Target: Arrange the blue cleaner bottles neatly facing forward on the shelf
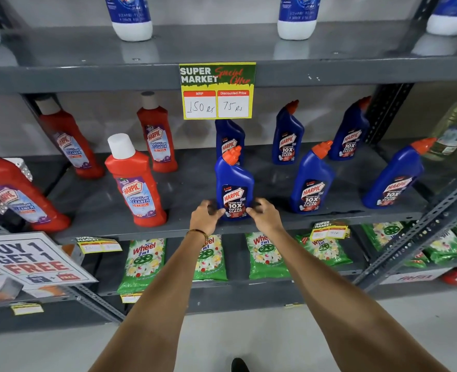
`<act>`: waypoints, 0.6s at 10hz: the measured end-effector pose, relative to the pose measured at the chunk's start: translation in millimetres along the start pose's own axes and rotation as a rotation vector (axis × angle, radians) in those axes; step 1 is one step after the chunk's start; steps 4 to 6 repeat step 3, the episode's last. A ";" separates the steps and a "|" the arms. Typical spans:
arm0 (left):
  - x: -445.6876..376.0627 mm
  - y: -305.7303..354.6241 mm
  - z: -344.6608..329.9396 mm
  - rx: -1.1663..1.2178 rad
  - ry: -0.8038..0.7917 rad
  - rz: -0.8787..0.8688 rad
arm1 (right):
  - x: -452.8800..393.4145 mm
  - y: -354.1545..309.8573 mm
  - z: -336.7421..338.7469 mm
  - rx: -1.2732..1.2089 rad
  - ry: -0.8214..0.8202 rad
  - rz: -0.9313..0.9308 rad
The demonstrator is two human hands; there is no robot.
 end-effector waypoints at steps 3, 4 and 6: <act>26.9 4.7 13.1 -0.369 0.220 -0.221 | 27.6 -6.7 12.3 0.363 0.161 0.289; 26.9 4.7 13.1 -0.369 0.220 -0.221 | 27.6 -6.7 12.3 0.363 0.161 0.289; 26.9 4.7 13.1 -0.369 0.220 -0.221 | 27.6 -6.7 12.3 0.363 0.161 0.289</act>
Point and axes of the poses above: each hand's wrist, its own x-axis away from the middle knuckle, its own z-axis out of the back of the hand, y = z × x, the point moved 2 cm from there along -x, towards the middle knuckle, and after that the axes turned 5 degrees about y, right-handed, at the moved point
